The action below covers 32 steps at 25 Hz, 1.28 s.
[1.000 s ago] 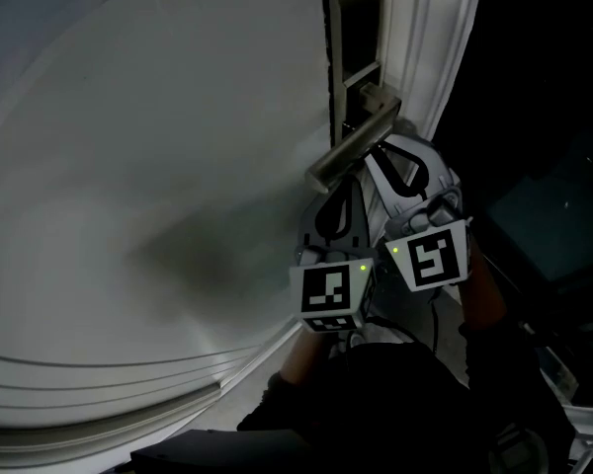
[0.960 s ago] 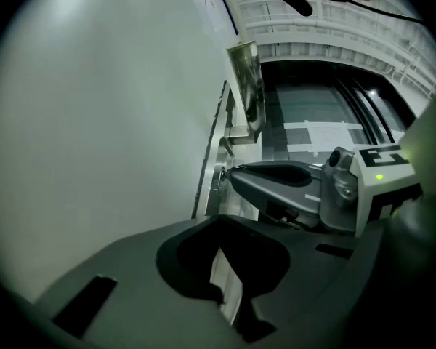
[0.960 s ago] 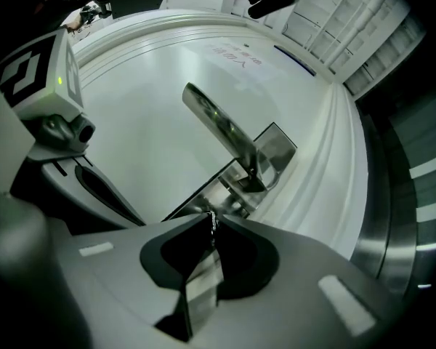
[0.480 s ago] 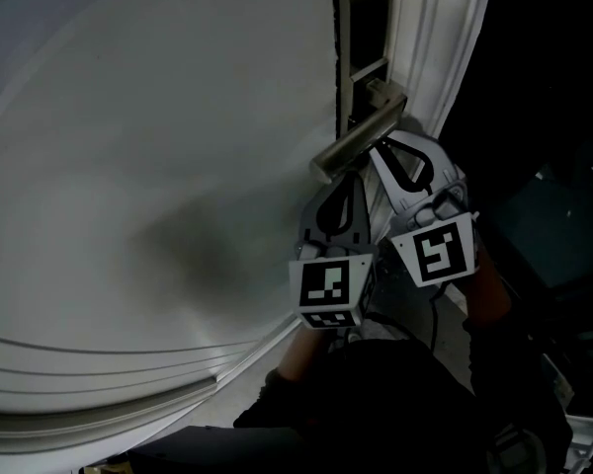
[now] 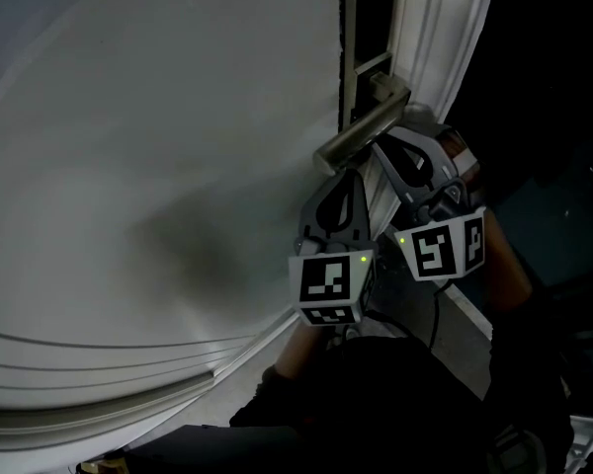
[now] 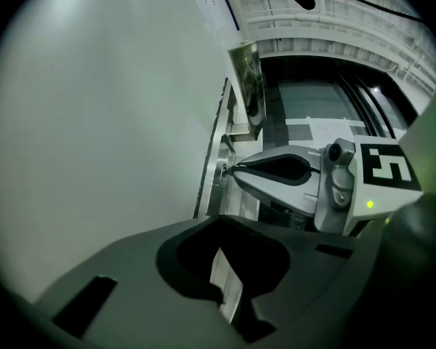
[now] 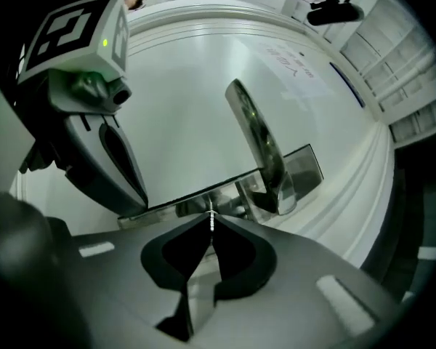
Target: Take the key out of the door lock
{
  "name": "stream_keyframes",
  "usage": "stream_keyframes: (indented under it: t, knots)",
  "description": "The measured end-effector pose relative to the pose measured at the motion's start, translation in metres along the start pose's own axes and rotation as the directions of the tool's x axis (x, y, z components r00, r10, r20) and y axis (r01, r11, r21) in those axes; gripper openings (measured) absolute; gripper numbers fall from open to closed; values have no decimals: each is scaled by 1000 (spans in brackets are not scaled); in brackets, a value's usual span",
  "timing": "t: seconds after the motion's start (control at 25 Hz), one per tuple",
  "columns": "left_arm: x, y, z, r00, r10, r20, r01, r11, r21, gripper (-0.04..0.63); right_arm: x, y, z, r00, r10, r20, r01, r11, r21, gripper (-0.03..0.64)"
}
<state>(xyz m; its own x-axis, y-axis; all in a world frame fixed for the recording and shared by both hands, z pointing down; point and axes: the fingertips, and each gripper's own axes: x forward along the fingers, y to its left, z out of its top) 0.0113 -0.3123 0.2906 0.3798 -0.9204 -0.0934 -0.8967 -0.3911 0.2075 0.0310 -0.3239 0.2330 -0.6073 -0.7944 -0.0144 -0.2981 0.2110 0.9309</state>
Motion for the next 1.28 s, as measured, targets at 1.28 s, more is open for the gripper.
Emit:
stream_keyframes:
  t: [1.28]
  knots:
    - [-1, 3, 2, 1000, 4, 3, -4, 1000, -13, 0, -1, 5, -2, 999, 21, -42, -33, 954, -298, 12]
